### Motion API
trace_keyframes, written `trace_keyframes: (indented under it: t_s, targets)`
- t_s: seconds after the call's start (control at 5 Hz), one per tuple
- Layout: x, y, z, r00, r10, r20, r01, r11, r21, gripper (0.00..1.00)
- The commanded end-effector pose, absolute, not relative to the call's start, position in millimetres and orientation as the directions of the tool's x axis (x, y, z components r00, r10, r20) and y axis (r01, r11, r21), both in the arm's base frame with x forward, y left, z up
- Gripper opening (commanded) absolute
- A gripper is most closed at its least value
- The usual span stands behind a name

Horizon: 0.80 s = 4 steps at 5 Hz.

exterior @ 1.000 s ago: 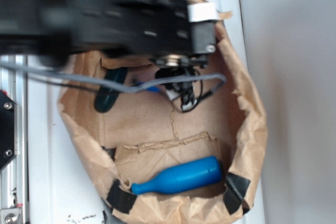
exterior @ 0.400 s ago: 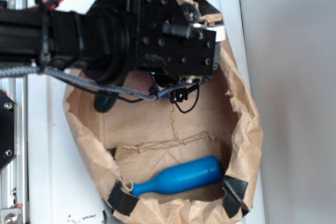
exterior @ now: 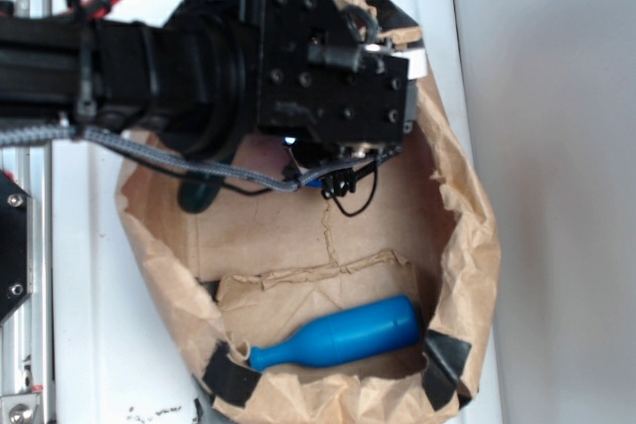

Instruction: Grab the green animal.

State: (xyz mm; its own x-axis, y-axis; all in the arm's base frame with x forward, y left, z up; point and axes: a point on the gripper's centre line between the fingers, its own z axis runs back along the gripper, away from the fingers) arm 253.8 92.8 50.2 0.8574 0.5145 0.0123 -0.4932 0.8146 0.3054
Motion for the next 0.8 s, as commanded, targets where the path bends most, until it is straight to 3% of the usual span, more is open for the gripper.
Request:
trace_keyframes:
  t_s: [0.0, 0.6]
  targets:
    - [233, 100, 101, 0.882, 0.459, 0.105, -0.469, 0.877, 0.104, 1.00]
    - [241, 121, 62, 0.869, 0.475, 0.142, -0.491, 0.862, 0.124, 1.00]
